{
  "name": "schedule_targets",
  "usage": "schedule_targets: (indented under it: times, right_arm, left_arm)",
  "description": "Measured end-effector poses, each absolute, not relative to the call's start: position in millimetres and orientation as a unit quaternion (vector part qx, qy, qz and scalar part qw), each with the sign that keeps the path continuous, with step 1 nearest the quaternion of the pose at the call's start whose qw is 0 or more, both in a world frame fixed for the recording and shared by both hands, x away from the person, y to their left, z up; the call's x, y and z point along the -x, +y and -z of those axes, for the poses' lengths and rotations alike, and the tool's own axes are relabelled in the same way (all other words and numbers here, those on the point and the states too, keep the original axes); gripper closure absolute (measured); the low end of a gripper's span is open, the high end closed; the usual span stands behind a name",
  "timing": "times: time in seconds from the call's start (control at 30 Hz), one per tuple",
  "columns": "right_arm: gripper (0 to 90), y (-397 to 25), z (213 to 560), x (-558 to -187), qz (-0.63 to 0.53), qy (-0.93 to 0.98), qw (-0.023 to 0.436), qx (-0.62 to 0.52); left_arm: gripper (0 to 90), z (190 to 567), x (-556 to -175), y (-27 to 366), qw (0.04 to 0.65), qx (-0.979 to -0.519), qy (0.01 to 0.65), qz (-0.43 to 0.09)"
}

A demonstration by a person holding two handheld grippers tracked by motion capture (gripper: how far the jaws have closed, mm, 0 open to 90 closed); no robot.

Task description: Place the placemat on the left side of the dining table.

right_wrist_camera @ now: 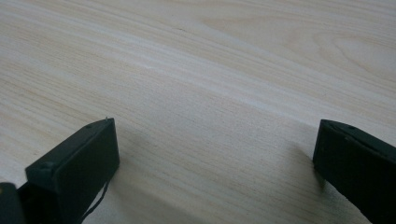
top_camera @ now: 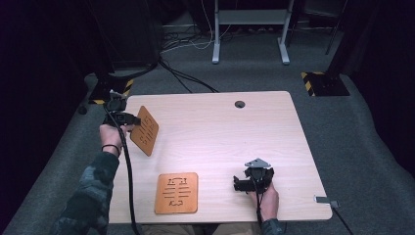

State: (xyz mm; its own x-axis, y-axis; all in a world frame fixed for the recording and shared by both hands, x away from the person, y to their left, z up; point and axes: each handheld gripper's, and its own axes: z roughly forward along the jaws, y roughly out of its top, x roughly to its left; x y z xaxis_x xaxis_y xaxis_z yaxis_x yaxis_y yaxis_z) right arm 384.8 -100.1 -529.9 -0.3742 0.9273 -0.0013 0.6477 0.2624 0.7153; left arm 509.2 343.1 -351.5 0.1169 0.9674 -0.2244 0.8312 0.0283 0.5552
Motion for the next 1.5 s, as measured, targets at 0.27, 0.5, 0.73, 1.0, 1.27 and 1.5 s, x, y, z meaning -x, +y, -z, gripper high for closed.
schedule_targets:
  times: [0.27, 0.5, 0.73, 1.0, 1.27, 1.5]
  right_arm:
    - [0.0, -100.3, 530.0, -384.8, -0.322, 0.765, 0.217, -0.514]
    - [0.0, -99.8, 530.0, -384.7, -0.321, 0.763, 0.218, -0.517]
    - [0.0, -99.9, 529.9, -384.6, -0.321, 0.764, 0.218, -0.515]
    - [0.0, -100.2, 530.0, -384.6, -0.322, 0.766, 0.219, -0.511]
    - [0.0, -100.4, 530.1, -384.6, -0.322, 0.767, 0.221, -0.509]
    - [0.0, -99.7, 529.9, -384.1, -0.323, 0.766, 0.221, -0.510]
  left_arm:
    - [86.3, 366.0, -518.5, 356.6, 0.303, -0.658, 0.682, -0.102]
    - [86.3, 375.2, -525.5, 359.7, 0.300, -0.649, 0.693, -0.092]
    - [86.2, 383.8, -530.6, 358.1, 0.284, -0.654, 0.695, -0.093]
    - [85.4, 392.7, -532.0, 366.5, 0.275, -0.649, 0.704, -0.093]
    - [80.8, 396.8, -532.9, 375.1, 0.254, -0.651, 0.708, -0.104]
    - [76.8, 398.2, -533.9, 377.5, 0.226, -0.672, 0.695, -0.121]
